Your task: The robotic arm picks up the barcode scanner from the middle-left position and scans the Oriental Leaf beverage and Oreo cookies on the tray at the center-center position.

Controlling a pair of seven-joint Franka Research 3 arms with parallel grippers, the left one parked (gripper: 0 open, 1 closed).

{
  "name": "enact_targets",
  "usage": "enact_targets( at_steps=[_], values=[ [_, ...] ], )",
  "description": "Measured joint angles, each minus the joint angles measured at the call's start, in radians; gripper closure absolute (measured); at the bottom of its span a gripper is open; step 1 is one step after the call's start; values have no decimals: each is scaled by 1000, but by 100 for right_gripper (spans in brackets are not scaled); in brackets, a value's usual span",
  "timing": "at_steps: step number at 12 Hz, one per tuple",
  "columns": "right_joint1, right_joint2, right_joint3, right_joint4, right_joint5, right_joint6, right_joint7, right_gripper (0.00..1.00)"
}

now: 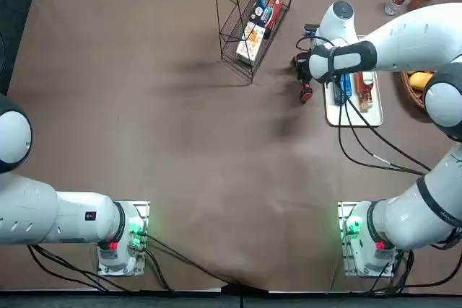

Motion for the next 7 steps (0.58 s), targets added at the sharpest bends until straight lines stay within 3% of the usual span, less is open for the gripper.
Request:
enact_targets(
  at_steps=[7],
  values=[
    [5,0,0,0,0,1,20,57]
  ],
)
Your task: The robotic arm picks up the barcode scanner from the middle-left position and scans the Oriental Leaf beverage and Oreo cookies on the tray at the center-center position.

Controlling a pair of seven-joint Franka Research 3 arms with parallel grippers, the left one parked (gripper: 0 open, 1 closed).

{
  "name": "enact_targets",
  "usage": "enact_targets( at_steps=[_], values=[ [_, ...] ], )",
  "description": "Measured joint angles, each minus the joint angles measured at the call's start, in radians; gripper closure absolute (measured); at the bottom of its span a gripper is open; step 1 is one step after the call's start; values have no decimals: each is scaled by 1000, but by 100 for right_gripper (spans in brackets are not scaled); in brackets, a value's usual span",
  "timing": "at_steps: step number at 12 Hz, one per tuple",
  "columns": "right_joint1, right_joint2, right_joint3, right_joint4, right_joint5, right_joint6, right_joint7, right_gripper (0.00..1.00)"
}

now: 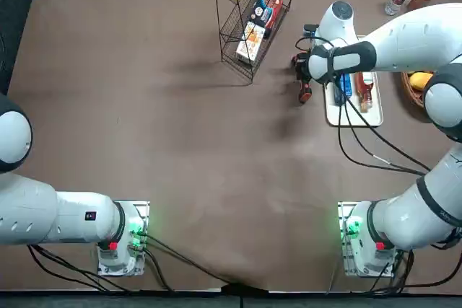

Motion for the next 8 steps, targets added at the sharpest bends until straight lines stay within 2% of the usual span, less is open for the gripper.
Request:
enact_targets(
  at_steps=[1,5,6,8],
  values=[
    [0,0,0,0,0,0,1,51],
    [1,-3,-2,27,0,-38,2,7],
    [1,-6,-3,53,0,-90,2,0],
    [1,-16,-5,137,-1,-247,3,0]
  ],
)
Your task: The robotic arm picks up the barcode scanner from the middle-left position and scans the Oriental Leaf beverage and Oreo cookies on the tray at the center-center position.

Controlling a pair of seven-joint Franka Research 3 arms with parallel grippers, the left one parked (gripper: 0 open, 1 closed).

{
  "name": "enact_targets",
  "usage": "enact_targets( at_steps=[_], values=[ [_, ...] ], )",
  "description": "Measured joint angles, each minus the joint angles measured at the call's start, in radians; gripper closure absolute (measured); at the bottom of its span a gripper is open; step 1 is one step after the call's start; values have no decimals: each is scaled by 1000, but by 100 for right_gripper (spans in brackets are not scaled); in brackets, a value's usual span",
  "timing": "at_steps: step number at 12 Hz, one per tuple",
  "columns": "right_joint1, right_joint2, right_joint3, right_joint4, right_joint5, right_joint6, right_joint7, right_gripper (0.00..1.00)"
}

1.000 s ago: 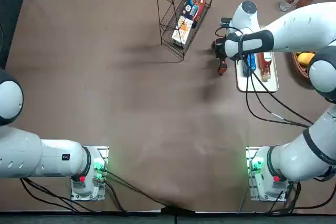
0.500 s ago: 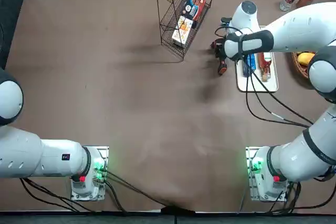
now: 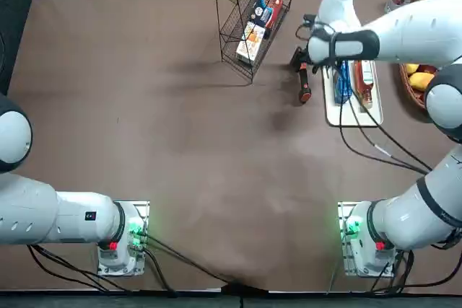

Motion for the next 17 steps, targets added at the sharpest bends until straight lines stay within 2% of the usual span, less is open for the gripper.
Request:
enact_targets(
  at_steps=[3,8,12,17],
  values=[
    [-2,-35,-17,173,0,-262,5,0],
    [-11,-104,-98,300,-29,-454,-19,0],
    [-12,-155,-163,389,-38,-611,-157,0],
    [-17,-170,-291,550,-39,-831,-433,0]
  ],
)
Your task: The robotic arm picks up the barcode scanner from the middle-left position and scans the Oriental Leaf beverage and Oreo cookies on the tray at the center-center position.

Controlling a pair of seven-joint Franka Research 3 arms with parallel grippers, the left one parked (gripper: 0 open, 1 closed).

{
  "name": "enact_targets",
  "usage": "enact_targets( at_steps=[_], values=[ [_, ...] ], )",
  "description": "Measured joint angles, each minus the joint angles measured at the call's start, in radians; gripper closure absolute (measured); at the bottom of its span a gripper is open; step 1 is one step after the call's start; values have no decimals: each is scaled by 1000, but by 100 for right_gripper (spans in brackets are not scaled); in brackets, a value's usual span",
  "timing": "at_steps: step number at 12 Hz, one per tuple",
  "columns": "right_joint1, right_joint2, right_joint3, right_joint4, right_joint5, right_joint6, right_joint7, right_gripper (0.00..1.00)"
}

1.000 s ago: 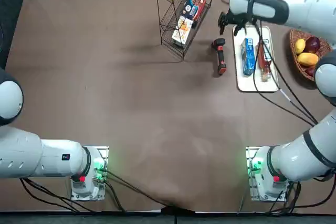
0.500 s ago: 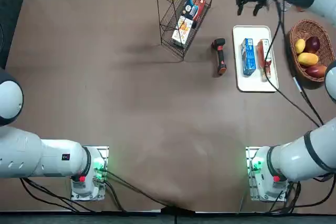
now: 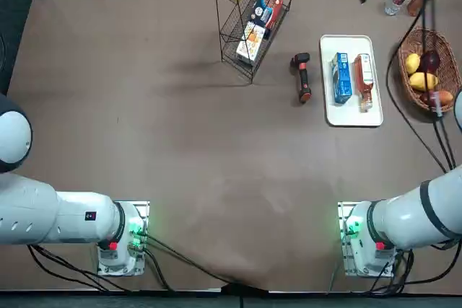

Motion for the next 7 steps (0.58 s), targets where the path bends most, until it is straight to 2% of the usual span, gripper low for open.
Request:
enact_targets(
  at_steps=[2,5,7],
  values=[
    [-3,-2,-36,60,0,-61,-53,0],
    [-13,-25,-42,102,0,-89,-57,0],
    [-100,-54,26,101,1,-102,-57,0]
  ],
)
